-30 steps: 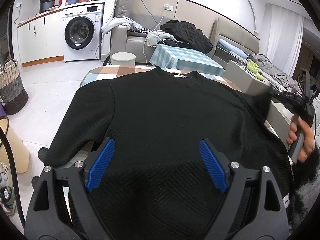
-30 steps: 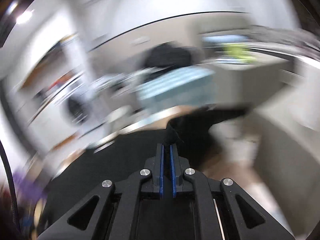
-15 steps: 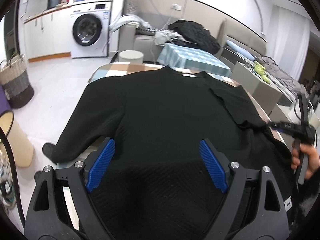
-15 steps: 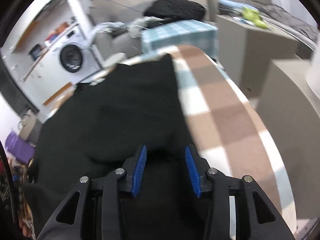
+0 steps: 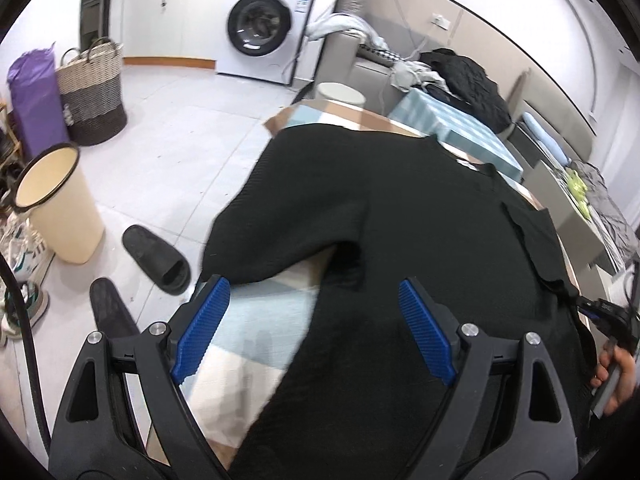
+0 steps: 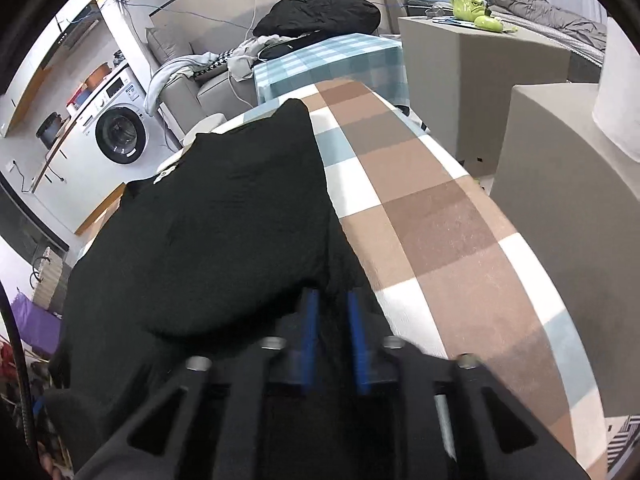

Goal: Fold small clothes

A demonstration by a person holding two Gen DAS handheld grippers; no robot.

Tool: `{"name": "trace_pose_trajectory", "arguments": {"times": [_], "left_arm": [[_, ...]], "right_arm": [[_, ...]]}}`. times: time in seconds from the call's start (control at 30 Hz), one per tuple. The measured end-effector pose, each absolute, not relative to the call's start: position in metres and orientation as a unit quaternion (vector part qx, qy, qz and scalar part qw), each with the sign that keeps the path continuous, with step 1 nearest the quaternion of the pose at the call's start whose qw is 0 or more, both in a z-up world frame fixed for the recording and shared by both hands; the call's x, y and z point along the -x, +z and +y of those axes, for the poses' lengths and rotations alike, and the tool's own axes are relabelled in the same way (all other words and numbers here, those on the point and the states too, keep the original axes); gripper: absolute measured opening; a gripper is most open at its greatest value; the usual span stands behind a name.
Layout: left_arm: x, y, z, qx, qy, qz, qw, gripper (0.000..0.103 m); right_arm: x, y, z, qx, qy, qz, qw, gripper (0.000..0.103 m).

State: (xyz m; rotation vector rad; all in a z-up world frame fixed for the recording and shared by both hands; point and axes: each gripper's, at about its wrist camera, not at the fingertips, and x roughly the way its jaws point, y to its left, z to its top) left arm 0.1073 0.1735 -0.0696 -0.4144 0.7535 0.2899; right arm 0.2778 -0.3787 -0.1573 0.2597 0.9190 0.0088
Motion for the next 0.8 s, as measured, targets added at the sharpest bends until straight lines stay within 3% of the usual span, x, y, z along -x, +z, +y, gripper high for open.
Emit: {"name": "trace_pose_trajectory", "arguments": {"times": [0.07,0.2,0.27,0.33,0.8], "left_arm": [[-0.102,-0.072,0.184,0.218,0.144,0.363,0.894,0.085],[-0.088,-0.08,0.215,0.263,0.176,0.357,0.879,0.083],[-0.083,-0.086,0.23,0.285,0.181,0.367,0.867,0.073],[-0.08,-0.093,0.24,0.309,0.172,0.372,0.858,0.067],[-0.114,-0.128,0.269,0.443,0.119,0.362,0.812,0.067]], "right_arm": [[-0.268,-0.148,-0.379,-0.134,0.013,0.424,0.895,0.045],[-0.25,-0.134,-0.376,-0.149,0.027,0.414,0.897,0.047],[-0.239,-0.129,-0.374,-0.155,0.036,0.411,0.898,0.051],[-0.233,-0.127,-0.37,-0.16,0.043,0.411,0.897,0.051],[-0.218,-0.131,-0.354,-0.171,0.059,0.419,0.89,0.052]]}}
